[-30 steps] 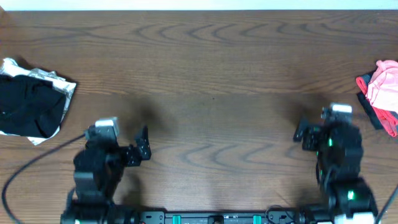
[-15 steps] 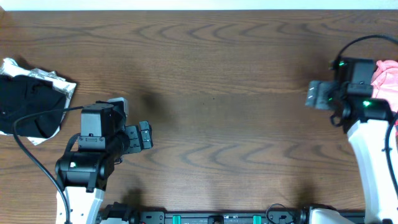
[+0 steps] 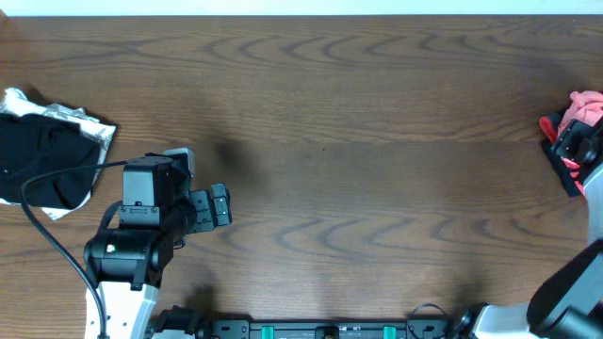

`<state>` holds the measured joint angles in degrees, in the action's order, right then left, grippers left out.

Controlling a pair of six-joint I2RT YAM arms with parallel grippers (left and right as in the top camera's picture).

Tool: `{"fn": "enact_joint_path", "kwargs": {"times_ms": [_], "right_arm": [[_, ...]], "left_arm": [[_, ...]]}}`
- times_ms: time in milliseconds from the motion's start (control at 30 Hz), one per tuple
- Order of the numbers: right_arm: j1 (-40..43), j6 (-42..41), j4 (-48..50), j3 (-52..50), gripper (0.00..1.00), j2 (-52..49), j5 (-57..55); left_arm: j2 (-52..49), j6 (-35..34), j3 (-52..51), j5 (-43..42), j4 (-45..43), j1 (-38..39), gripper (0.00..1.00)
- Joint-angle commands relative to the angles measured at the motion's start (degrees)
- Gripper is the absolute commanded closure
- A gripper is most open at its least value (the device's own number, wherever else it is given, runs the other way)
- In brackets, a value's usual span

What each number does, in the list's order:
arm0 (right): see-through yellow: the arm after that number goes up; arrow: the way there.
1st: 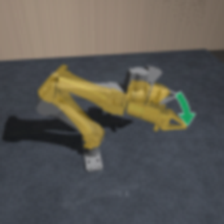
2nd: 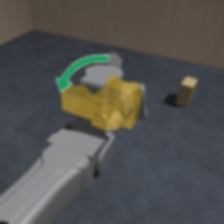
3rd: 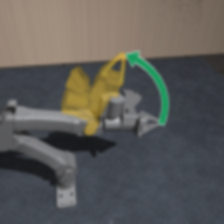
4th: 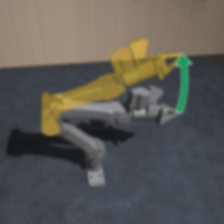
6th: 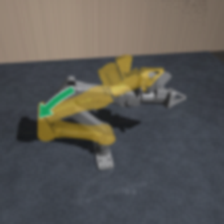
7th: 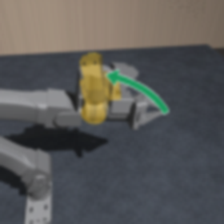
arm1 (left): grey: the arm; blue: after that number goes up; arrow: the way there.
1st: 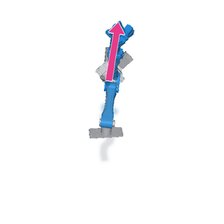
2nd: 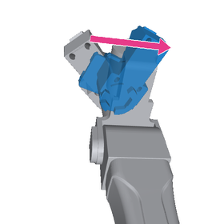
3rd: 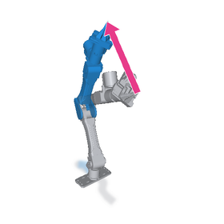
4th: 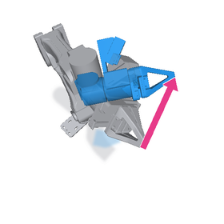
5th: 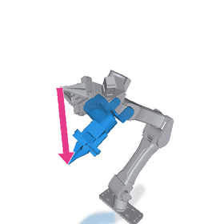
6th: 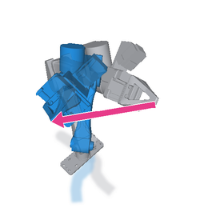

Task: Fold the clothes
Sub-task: 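Reach the right gripper to the pink shirt pile and grasp it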

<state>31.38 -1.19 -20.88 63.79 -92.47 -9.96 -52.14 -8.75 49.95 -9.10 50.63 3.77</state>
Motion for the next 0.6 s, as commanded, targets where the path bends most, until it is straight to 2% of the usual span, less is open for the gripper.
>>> {"fn": "enact_joint_path", "kwargs": {"times_ms": [0, 267, 567], "right_arm": [[0.83, 0.46, 2.34, 1.07, 0.29, -3.21, 1.22], [0.85, 0.44, 7.45, 1.07, 0.35, -10.78, 0.52], [0.96, 0.44, 12.5, 1.07, 0.39, -12.66, -1.2]], "left_arm": [[-0.24, 0.55, 1.4, -0.79, 0.11, -0.15, 0.02], [-0.24, 0.55, 1.4, -0.79, 0.11, -0.15, 0.02], [-0.24, 0.55, 1.38, -0.79, 0.11, -0.15, 0.02]]}}
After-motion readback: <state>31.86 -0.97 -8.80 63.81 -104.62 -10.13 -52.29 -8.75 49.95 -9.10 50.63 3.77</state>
